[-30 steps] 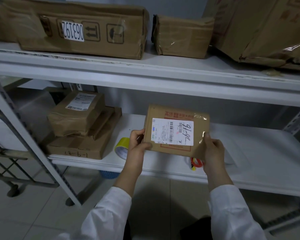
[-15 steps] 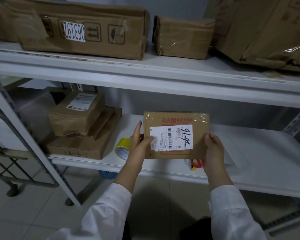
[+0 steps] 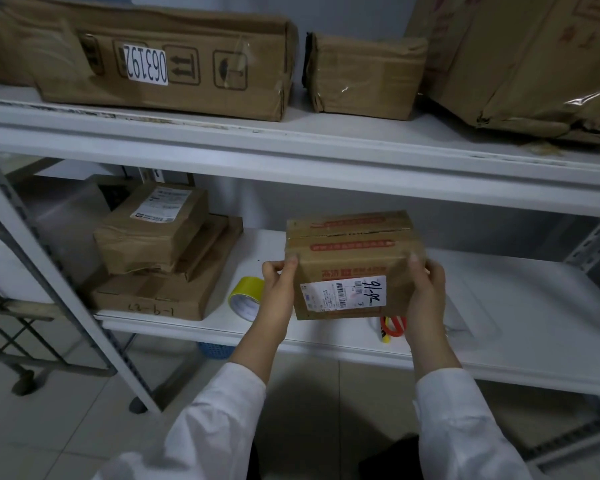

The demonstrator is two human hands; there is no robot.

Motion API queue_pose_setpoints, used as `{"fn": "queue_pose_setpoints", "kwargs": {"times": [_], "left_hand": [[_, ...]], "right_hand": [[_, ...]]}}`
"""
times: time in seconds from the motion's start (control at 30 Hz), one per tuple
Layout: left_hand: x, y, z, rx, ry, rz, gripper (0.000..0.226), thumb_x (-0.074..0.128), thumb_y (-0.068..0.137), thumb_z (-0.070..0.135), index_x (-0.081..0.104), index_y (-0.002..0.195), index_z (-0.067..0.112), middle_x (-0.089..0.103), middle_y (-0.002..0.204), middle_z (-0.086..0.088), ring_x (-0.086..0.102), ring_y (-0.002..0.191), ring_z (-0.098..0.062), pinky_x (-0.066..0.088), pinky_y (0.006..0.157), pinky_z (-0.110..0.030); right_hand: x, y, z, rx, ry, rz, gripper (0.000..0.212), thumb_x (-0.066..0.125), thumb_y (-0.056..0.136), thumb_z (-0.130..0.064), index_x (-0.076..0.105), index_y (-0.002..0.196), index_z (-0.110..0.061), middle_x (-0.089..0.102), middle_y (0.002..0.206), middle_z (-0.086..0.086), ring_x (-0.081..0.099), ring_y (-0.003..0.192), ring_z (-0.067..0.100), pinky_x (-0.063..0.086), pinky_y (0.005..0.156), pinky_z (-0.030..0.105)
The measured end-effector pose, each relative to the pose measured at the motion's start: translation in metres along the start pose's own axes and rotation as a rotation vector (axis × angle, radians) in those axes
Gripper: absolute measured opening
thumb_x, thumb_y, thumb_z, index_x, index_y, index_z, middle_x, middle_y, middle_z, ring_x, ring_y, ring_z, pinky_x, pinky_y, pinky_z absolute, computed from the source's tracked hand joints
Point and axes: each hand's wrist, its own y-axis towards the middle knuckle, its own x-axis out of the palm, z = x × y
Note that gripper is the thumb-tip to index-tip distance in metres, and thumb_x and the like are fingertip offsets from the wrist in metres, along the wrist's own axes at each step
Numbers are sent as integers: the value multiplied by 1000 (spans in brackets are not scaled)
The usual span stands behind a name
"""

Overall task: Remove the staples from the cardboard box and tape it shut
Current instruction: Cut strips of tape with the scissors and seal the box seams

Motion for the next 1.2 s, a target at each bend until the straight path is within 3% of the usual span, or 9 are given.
{"fn": "queue_pose_setpoints", "kwargs": {"times": [0.13, 0.3, 0.4, 0.6, 0.7, 0.77, 0.97, 1.1, 1.2], "left_hand": [[-3, -2, -3, 30, -61, 4, 12, 47, 94, 22, 41, 103, 23, 56, 103, -6, 56, 88, -15, 46, 71, -27], [-5, -2, -5, 40, -129, -80, 57, 49, 78, 18, 37, 129, 38, 58, 117, -7, 57, 105, -25, 47, 81, -32], [-3, -1, -3, 34, -120, -106, 71, 44, 62, 19, 38, 129, 42, 58, 120, -6, 57, 105, -26, 46, 79, -32], [-4, -2, -4, 65, -126, -50, 42, 44, 87, 6, 40, 120, 32, 62, 95, -1, 60, 86, -17, 49, 76, -31], [-3, 1, -3, 25, -66, 15, 18, 44, 97, 27, 38, 114, 27, 58, 92, 4, 58, 84, -10, 50, 85, -37], [-4, 4, -4, 6, -14, 64, 23, 41, 97, 41, 37, 111, 23, 54, 96, 3, 55, 89, -13, 48, 92, -39], [-5, 8, -9, -51, -13, 166, 47, 31, 92, 60, 36, 115, 19, 50, 115, -7, 52, 103, -22, 46, 98, -45], [-5, 1, -7, -9, -44, 136, 43, 27, 97, 50, 32, 135, 31, 47, 129, -7, 48, 108, -22, 41, 93, -37], [-4, -4, -5, 41, -117, 128, 44, 28, 99, 44, 29, 143, 38, 44, 136, -4, 47, 116, -22, 40, 99, -39]], "right_hand": [[-1, 0, 0, 4, 99, -22, 16, 43, 97, -21, 46, 112, -19, 56, 94, -9, 55, 83, 6, 43, 66, 23], [-3, 2, 9, 32, 127, -29, 23, 50, 94, -39, 51, 109, -21, 62, 105, -1, 62, 97, 19, 50, 84, 36], [-3, -1, 7, 5, 139, -82, 29, 56, 92, -30, 52, 120, -26, 63, 119, 2, 62, 108, 23, 49, 96, 43], [-3, -4, 6, -27, 220, -72, 40, 54, 93, -14, 53, 132, -13, 60, 128, 10, 57, 118, 27, 41, 105, 52], [-4, -3, 8, -65, 198, -82, 40, 54, 92, -8, 54, 131, -8, 61, 127, 12, 56, 119, 29, 39, 105, 54], [-6, -4, 7, -93, 202, -98, 42, 56, 88, -5, 55, 130, -6, 62, 125, 12, 56, 119, 30, 40, 104, 55], [-10, -8, 5, -135, 239, -184, 71, 79, 63, -33, 57, 125, -6, 67, 112, 0, 56, 117, 33, 45, 99, 50], [-11, -7, 8, -184, 182, -206, 49, 58, 74, -15, 55, 120, 2, 64, 109, 5, 57, 111, 29, 45, 94, 43], [-9, -9, 6, -220, 95, -180, 28, 54, 80, -26, 57, 102, -9, 62, 97, -5, 60, 89, 2, 48, 77, 21]]}}
